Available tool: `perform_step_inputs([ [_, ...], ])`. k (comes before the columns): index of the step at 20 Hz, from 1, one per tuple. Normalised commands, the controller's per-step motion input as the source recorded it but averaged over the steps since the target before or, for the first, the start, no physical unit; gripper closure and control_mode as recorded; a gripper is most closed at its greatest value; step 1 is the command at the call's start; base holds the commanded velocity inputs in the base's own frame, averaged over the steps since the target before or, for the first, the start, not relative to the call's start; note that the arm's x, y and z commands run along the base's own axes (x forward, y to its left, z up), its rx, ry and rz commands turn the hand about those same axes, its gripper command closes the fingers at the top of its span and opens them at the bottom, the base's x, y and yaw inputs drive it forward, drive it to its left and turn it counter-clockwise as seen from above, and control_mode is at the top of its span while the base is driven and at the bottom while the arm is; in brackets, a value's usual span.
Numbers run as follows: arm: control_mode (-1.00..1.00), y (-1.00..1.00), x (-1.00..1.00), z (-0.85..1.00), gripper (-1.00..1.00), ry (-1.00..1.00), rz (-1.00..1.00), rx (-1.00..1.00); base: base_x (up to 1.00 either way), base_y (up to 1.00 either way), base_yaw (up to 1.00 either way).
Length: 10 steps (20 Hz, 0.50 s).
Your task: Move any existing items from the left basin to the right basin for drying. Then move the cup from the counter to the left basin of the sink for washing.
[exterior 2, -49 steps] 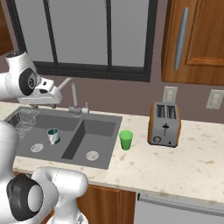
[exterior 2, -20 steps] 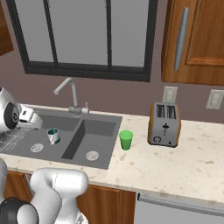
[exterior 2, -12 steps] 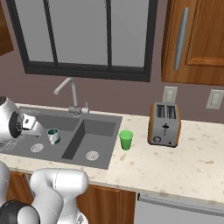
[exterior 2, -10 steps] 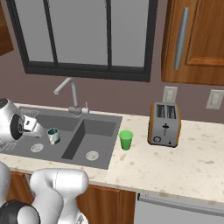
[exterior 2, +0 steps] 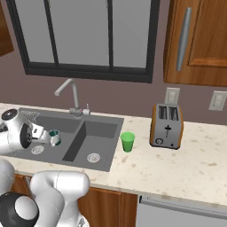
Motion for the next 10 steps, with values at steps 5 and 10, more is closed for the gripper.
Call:
perform_step_inputs([
  [5, -1.0, 0.05, 0.35, -0.22, -1.0, 0.0, 0.0, 0.0, 0.0, 0.0, 0.0],
  [10, -1.0, 0.04, 0.29, -0.21, -1.0, 0.0, 0.0, 0.0, 0.0, 0.0, 0.0],
])
